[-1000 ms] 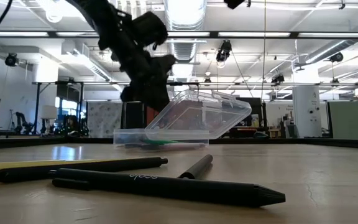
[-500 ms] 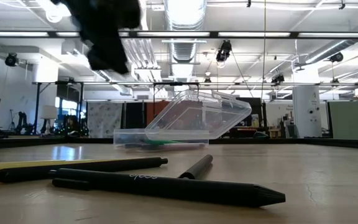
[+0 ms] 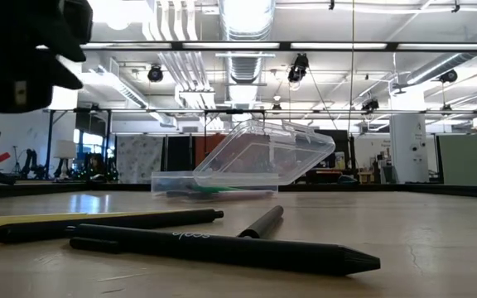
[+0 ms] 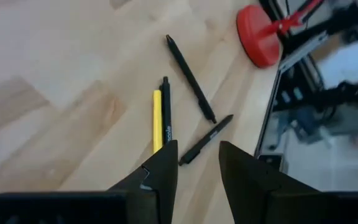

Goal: Pick & place school supplies into a supply box
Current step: Put the black pen into the transparent supply box

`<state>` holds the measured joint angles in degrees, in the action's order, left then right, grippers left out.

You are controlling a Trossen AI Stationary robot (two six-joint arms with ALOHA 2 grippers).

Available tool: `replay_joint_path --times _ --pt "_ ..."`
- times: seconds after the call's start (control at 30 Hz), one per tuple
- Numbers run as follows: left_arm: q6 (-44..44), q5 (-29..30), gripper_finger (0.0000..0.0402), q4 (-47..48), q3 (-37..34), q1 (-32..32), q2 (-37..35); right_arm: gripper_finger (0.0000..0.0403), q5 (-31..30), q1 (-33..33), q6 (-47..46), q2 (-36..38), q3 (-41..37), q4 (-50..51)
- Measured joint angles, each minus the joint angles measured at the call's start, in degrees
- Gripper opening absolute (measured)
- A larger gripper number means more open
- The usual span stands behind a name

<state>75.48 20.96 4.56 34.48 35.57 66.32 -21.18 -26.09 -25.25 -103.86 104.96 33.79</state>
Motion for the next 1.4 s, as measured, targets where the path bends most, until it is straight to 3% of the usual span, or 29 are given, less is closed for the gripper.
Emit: replay_joint_path --times 0.07,0.2,0.37,0.4,0.63,0.8,1.13,1.4 --pt "2.74 0.76 0.0102 -1.0 -1.13 1.05 -0.04 0.0059 11.76 3.14 -0.79 -0.32 -1.74 1.12" --pt "4.07 1.88 0.0102 -0.79 -1.24 1.94 -0.02 0.0059 22.55 7.73 0.27 -1.66 -5.48 4.32" --pt "0.88 3.25 0.0102 -0.75 0.7 2.3 -0.02 0.0059 41.44 10.76 0.33 -4.95 -10.25 5.23" --pt "0.28 3.43 0.0102 -0.67 0.96 2.32 -0.02 0.0059 42.04 10.97 1.23 -5.75 -10.76 4.96" --pt "-0.94 3.53 0.0102 -0.46 1.17 2.69 0.0 0.0061 26.51 6.18 21.27 -8.57 -10.06 10.89" --pt "-1.42 3.53 0.0102 -0.02 0.76 2.69 0.0 0.0101 17.47 2.92 35.07 -12.11 -9.93 14.21" --pt "-1.43 3.47 0.0102 0.17 -0.46 2.67 0.02 0.0203 15.31 1.58 48.64 -15.46 -9.82 12.85" --pt "-1.42 4.49 0.0102 0.27 -0.64 2.67 0.02 0.0219 19.61 1.58 51.88 -20.02 -9.17 9.19"
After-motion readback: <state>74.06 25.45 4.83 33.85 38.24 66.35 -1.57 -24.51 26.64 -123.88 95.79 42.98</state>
